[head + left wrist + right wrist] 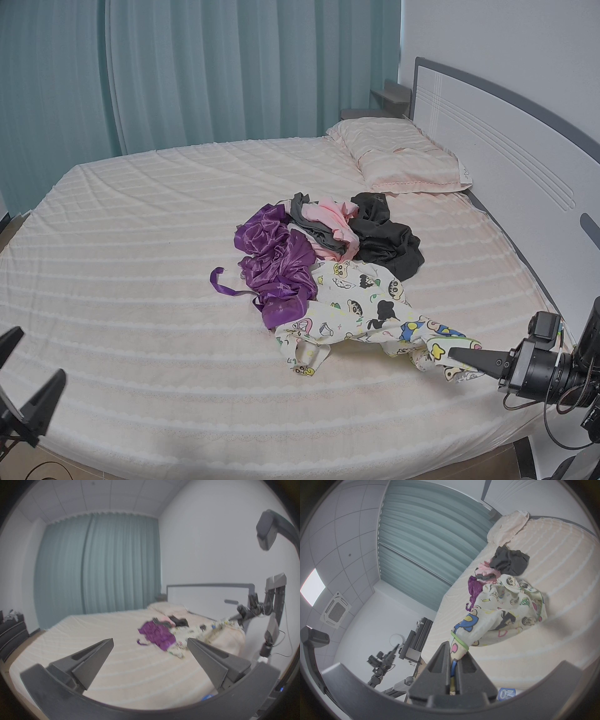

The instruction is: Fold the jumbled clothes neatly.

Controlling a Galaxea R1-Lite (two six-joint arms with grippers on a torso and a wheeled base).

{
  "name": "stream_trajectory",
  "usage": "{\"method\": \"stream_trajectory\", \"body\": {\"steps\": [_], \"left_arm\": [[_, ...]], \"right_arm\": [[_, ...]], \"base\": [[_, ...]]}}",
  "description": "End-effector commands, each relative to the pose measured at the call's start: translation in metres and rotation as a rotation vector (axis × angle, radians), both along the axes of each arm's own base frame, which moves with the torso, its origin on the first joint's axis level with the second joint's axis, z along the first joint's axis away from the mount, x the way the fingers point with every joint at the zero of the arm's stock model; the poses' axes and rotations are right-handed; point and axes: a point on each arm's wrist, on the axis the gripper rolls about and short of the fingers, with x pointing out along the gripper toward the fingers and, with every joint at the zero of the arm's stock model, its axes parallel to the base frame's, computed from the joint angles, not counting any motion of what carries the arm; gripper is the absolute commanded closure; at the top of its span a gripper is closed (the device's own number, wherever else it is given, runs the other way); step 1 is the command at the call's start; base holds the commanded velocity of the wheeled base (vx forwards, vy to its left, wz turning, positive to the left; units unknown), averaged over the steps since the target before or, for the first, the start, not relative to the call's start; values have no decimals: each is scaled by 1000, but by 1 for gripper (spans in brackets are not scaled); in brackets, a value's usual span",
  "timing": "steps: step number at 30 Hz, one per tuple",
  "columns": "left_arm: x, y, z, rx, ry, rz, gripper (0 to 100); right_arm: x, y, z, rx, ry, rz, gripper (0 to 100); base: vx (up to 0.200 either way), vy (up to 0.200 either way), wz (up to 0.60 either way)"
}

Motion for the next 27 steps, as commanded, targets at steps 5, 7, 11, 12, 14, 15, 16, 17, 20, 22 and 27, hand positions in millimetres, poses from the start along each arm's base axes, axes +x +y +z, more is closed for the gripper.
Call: {"method": "stream_trajectory", "body": {"steps": [5,7,11,12,14,15,16,17,20,22,27], "left_arm": [[96,-41,-71,156,640,-399,0],[108,-52,-75,171,636,-440,0],[135,-70,-88,195,624,-448,0],[140,-76,-92,203,620,-445,0],[149,-88,-100,212,612,-437,0],[152,-96,-104,214,607,-433,0],[154,-105,-108,216,603,-433,0],[156,-113,-112,216,600,-430,0],[160,-139,-127,194,593,-395,0],[164,-154,-138,177,581,-373,0],[177,-179,-163,165,557,-370,0]], "right_arm": [[-5,-12,63,146,-271,-38,100],[-8,-14,65,165,-272,-13,100],[-7,-23,68,167,-284,-16,100],[-6,-23,65,161,-270,-4,100],[-4,-23,63,161,-256,-8,100],[-3,-24,64,166,-253,-11,100],[-2,-25,64,171,-248,-18,100],[-1,-26,64,175,-241,-23,100],[2,-24,61,169,-218,-23,100],[6,-23,57,162,-197,-24,100],[12,-22,52,152,-165,-32,100]], "base": [[0,0,0],[0,0,0],[0,0,0],[0,0,0],[0,0,0],[0,0,0],[0,0,0],[0,0,0],[0,0,0],[0,0,0],[0,0,0]]}}
